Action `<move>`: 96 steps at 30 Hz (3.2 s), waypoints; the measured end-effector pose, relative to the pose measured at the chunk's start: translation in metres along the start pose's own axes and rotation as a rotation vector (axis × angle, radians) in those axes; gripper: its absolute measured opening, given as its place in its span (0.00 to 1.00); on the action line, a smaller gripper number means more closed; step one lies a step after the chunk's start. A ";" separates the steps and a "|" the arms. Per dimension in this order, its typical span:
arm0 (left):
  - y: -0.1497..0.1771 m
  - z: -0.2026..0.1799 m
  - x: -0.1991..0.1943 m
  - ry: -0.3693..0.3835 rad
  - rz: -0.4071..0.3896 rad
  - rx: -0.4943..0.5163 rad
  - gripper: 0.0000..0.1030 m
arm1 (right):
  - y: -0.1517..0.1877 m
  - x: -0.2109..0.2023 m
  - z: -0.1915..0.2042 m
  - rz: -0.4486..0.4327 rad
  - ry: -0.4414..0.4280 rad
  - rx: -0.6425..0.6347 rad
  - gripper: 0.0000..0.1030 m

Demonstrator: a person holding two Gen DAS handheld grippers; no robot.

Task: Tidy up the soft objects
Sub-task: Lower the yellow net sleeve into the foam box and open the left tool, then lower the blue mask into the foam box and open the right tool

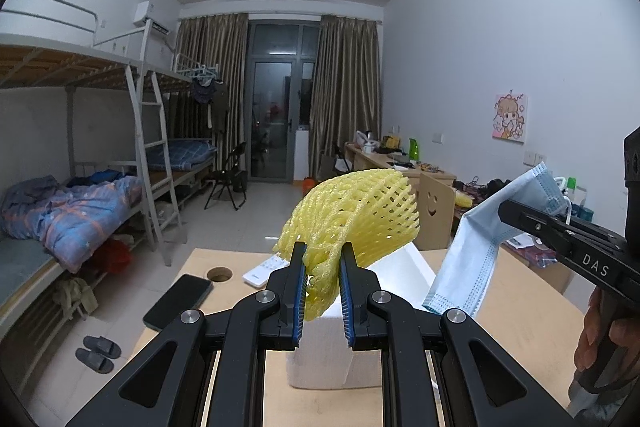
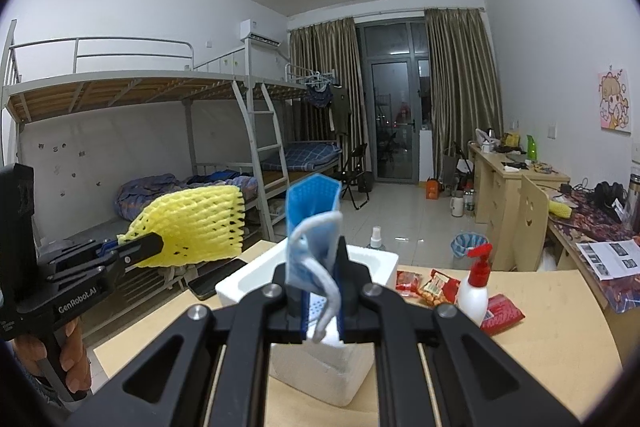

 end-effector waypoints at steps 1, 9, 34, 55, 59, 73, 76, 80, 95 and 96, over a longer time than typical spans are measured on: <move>-0.001 0.000 0.002 0.001 0.000 0.002 0.15 | -0.001 0.001 0.000 -0.001 0.000 -0.002 0.12; -0.004 -0.003 0.025 0.024 0.016 0.006 0.15 | -0.002 0.007 -0.005 -0.006 0.008 0.012 0.12; 0.021 -0.008 0.126 0.105 0.143 0.025 0.15 | -0.008 0.048 -0.018 0.021 0.062 0.039 0.12; 0.023 0.010 0.138 0.015 0.091 0.038 0.99 | -0.007 0.062 -0.022 0.048 0.112 0.041 0.12; 0.022 0.019 0.131 0.012 0.080 0.033 0.99 | -0.009 0.065 -0.018 0.045 0.114 0.033 0.12; 0.022 0.055 0.106 -0.063 0.055 0.015 0.99 | -0.004 0.092 -0.006 0.076 0.097 0.042 0.12; 0.022 0.062 0.102 -0.069 0.052 0.008 0.99 | -0.002 0.098 0.001 0.088 0.091 0.029 0.12; 0.022 0.070 0.098 -0.081 0.051 -0.002 0.99 | 0.002 0.105 0.004 0.115 0.090 0.018 0.12; 0.030 0.081 0.093 -0.107 0.074 -0.034 0.99 | 0.007 0.116 0.000 0.155 0.153 0.011 0.91; 0.031 0.081 0.092 -0.107 0.073 -0.035 0.99 | 0.016 0.124 -0.001 0.209 0.188 -0.019 0.91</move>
Point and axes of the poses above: each gripper's, at about its wrist camera, not at the fingertips, and x roughly the way its jaws point, z to its left, y to its underside, the point moved 9 cm from there along x, roughly the way its jaws point, and after that the axes turned 4 degrees about x, right-handed, at the moved point
